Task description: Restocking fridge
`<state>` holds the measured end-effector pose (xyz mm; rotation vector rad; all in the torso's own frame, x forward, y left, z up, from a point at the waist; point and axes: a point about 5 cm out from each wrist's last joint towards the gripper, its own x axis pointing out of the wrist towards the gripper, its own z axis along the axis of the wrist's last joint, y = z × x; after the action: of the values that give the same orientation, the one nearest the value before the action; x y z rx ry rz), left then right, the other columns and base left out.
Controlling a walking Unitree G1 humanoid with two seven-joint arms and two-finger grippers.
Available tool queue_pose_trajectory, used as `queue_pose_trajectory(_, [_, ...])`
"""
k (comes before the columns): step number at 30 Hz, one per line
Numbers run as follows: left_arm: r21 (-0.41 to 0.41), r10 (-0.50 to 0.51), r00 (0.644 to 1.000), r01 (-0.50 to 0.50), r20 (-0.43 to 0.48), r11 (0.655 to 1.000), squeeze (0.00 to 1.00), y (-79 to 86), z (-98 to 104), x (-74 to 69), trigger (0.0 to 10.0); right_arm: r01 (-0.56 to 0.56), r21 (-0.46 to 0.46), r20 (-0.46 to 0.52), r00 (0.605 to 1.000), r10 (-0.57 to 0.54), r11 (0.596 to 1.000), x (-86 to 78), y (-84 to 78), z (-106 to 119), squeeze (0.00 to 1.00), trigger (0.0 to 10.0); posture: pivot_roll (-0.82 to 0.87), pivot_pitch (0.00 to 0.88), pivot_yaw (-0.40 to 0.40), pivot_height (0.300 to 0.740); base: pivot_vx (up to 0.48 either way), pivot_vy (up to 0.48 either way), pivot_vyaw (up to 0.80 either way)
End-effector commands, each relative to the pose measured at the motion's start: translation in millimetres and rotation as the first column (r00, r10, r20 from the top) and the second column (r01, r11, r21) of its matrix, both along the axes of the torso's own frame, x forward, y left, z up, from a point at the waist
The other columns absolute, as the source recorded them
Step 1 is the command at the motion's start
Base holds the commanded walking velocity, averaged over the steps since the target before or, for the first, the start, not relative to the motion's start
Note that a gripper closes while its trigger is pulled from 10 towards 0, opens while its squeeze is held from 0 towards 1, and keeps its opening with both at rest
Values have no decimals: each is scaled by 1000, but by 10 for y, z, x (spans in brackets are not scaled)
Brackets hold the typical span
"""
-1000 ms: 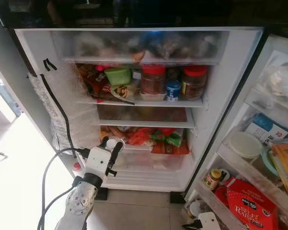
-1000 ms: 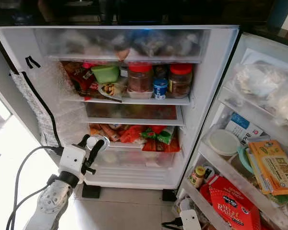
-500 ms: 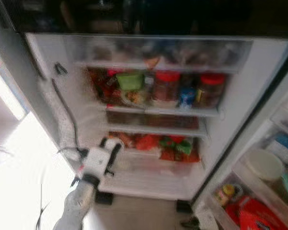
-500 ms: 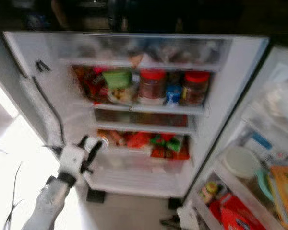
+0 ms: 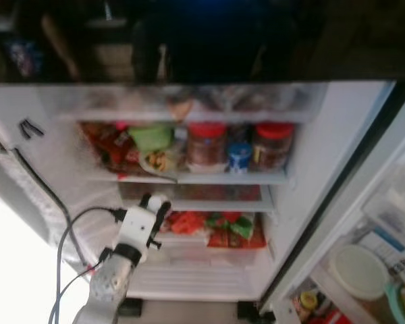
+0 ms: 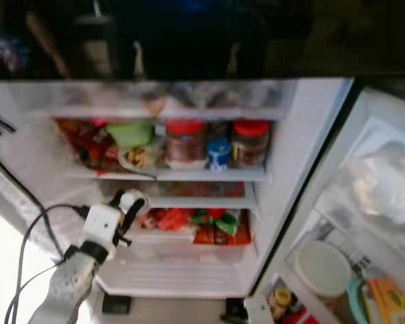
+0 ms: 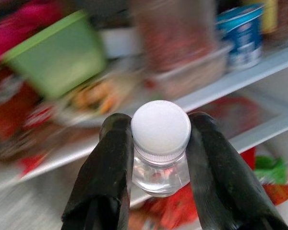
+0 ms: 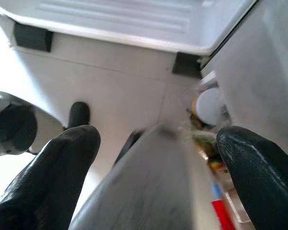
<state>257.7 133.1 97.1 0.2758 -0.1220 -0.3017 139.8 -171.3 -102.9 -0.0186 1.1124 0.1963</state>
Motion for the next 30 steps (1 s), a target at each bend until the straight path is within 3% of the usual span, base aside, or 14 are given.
queue_pose_trajectory(1, [-9,-27,1000,27,-5,1000,0,-61,-1,-13,10000,31,-59,35,999,-29,998,73,-203,48,0,10000,52,0,-5,740,0,0,0])
queue_pose_trajectory(11, [-21,-7,999,6,-46,1000,0,18,-93,-85,10000,32,-52,36,999,-30,998,68,-195,46,0,10000,57,0,-5,740,0,0,0])
queue_pose_trajectory(26, [-4,24,999,-24,-28,1000,0,61,-77,-54,10000,18,-45,26,1000,-17,999,62,-204,45,0,10000,56,0,-11,740,0,0,0])
queue_pose_trajectory(30, [3,17,999,-17,-27,1000,0,46,-76,-48,10000,15,-54,31,999,-14,998,60,-212,46,0,10000,56,0,-12,696,0,0,0])
